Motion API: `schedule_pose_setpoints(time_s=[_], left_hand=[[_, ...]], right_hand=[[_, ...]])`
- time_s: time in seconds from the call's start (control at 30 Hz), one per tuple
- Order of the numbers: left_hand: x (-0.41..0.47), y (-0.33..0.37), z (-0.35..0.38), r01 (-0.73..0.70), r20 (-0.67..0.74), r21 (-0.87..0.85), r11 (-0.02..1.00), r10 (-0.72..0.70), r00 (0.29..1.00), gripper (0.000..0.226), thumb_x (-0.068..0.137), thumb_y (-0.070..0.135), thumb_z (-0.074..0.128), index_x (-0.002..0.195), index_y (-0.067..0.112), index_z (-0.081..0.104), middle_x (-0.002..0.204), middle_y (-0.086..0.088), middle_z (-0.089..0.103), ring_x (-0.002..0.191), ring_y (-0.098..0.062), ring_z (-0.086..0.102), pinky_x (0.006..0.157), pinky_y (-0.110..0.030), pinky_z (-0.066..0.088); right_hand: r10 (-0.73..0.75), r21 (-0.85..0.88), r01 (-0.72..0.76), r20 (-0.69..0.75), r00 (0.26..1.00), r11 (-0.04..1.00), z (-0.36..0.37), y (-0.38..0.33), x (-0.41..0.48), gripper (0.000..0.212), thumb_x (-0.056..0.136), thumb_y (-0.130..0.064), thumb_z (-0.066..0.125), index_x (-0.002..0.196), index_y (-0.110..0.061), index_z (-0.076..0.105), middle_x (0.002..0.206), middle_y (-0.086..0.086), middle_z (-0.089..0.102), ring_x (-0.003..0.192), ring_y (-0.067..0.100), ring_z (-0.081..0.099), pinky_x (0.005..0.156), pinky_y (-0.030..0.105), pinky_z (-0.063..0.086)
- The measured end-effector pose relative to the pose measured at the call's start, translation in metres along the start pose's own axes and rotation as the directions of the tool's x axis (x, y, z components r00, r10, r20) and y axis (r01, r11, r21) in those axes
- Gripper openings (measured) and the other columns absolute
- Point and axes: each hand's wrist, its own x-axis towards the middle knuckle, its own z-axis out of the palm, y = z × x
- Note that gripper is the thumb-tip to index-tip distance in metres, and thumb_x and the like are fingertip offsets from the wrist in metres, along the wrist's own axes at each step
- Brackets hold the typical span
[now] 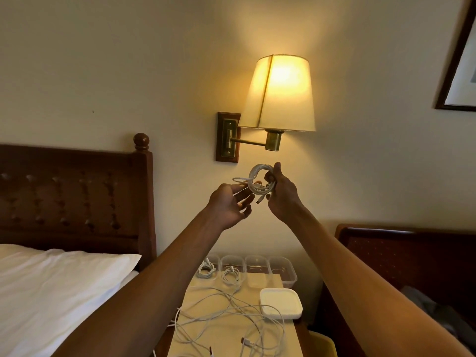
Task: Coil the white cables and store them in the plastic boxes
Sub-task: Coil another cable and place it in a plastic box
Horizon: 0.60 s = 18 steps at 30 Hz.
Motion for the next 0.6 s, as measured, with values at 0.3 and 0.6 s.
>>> schedule_pose_setpoints(time_s=[0.3,0.6], left_hand=[[0.0004,-0.0031,0.0028,-0.042,0.046,0.030,0.999,0.041,0.998,0.022,0.090,0.013,0.065,0.111,0.009,0.070,0.108,-0.008,0.072,0.099,-0.020,0.058,0.078,-0.031,0.045],[-0.0025,-0.0088,0.0019,-0.074,0.106,0.088,0.993,0.064,0.992,0.024,0.085,0.007,0.065,0.107,0.012,0.070,0.109,-0.008,0.068,0.105,-0.021,0.056,0.079,-0.035,0.044]], right_hand=[[-0.050,-0.138,0.052,0.022,0.999,0.989,-0.0043,0.0063,-0.0017,0.060,0.102,-0.047,0.030,0.134,0.002,0.047,0.142,0.012,0.046,0.137,0.030,0.034,0.112,0.046,0.021],[-0.087,-0.134,0.091,0.032,0.996,0.987,0.0001,0.0098,0.0035,0.059,0.102,-0.048,0.027,0.139,-0.004,0.043,0.149,0.012,0.042,0.142,0.031,0.030,0.114,0.047,0.019]])
